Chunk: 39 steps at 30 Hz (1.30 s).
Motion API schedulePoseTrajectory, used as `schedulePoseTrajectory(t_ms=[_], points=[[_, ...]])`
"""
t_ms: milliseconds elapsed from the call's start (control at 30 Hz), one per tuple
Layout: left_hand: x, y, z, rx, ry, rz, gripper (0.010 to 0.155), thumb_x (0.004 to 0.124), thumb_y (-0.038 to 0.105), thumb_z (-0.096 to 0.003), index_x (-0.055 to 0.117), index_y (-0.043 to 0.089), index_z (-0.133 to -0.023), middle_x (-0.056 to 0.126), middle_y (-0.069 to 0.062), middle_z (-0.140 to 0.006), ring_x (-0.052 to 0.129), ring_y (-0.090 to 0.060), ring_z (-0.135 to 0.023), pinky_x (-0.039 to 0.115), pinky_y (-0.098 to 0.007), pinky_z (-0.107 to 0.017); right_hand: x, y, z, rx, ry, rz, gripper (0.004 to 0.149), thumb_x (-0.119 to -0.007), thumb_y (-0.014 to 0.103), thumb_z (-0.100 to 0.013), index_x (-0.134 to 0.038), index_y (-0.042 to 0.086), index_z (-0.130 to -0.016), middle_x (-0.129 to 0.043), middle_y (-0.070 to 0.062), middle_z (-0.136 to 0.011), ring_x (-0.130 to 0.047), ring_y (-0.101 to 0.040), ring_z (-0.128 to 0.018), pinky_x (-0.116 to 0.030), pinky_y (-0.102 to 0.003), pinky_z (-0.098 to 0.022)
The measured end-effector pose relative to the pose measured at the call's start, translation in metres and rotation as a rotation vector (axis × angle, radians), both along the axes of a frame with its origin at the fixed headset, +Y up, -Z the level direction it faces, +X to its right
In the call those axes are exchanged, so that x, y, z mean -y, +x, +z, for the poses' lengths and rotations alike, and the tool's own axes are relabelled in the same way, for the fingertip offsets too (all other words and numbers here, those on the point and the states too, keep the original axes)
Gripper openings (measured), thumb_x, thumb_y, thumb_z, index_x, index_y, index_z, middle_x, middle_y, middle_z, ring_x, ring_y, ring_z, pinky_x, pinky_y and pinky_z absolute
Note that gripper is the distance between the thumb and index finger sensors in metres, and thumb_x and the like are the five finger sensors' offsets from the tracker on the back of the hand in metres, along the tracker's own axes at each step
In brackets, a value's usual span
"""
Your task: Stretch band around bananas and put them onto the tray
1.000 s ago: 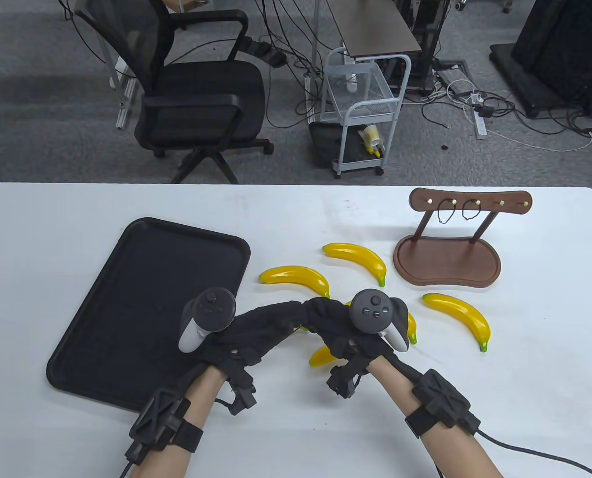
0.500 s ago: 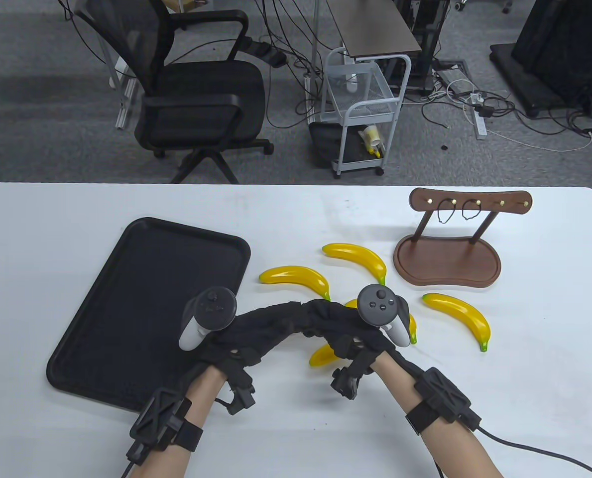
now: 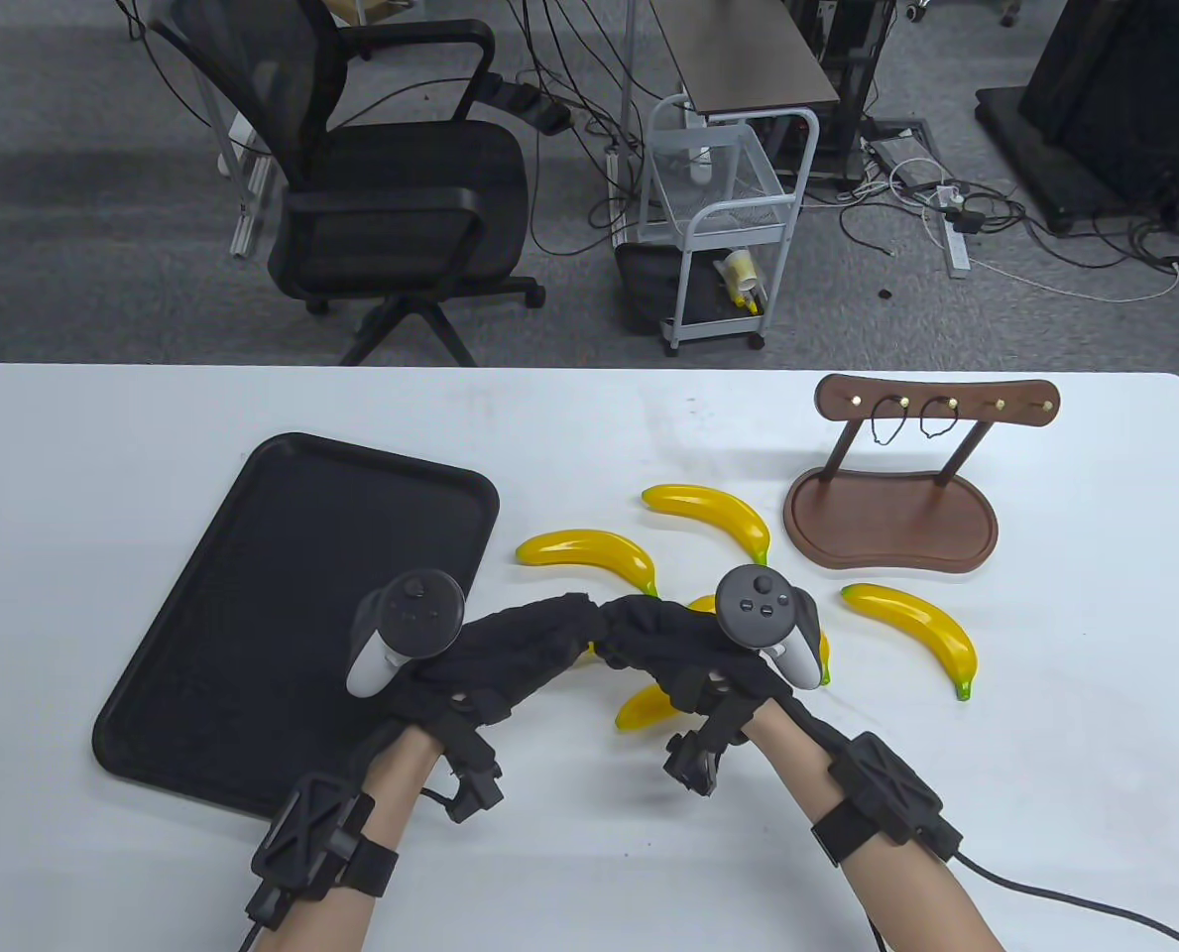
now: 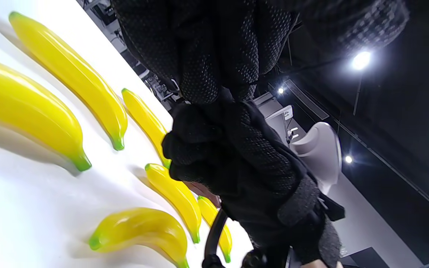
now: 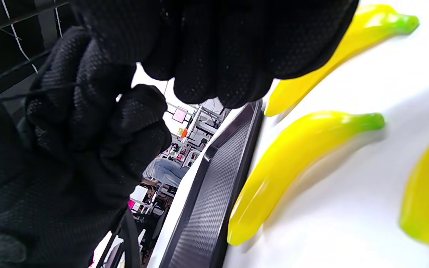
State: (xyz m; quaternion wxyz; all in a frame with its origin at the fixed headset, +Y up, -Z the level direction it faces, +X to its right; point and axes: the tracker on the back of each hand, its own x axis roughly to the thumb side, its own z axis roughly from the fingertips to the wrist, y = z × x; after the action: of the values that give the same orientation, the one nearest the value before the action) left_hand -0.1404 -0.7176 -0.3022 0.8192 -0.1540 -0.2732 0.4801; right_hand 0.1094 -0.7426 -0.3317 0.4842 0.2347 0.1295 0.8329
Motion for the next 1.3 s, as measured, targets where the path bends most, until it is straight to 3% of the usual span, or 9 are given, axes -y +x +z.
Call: schedulePoseTrajectory(t_ms=[400,700,1300], points=[[-0.004,-0.012,-0.002,-0.077,0.061,-0.09,0.068,0.063,0.058,-0.0509,0.057,0.024,-0.109,0.075,0.002,-0.112,0.081,-0.025,-0.103,0.062,-0.046,-0.083,-0.014,0.023,0.006,0.031,0.131,0.15,0.046,-0.071,0.037,-0.057,-0.072,0.014,-0.096,-0.085,-0.012,-0.09,-0.089,-0.034,-0.075,-0.075,-0.053,-0.054],[-0.001,-0.027,-0.006,-0.14,0.093,-0.165,0.068,0.064,0.058,-0.0507,0.057,0.025,-0.11,0.074,0.002,-0.113,0.08,-0.024,-0.104,0.061,-0.046,-0.083,-0.012,0.044,0.011,0.053,0.218,0.288,0.051,-0.071,0.038,-0.056,-0.068,0.014,-0.101,-0.08,-0.013,-0.096,-0.086,-0.037,-0.081,-0.073,-0.054,-0.056],[0.011,-0.038,-0.009,-0.233,0.193,-0.404,0.07,0.069,0.057,-0.0492,0.053,0.028,-0.11,0.069,0.005,-0.115,0.077,-0.022,-0.107,0.06,-0.044,-0.085,0.036,0.053,0.024,-0.028,0.396,0.708,0.069,-0.076,0.043,-0.052,-0.051,0.014,-0.11,-0.062,-0.015,-0.11,-0.073,-0.04,-0.093,-0.069,-0.055,-0.062]])
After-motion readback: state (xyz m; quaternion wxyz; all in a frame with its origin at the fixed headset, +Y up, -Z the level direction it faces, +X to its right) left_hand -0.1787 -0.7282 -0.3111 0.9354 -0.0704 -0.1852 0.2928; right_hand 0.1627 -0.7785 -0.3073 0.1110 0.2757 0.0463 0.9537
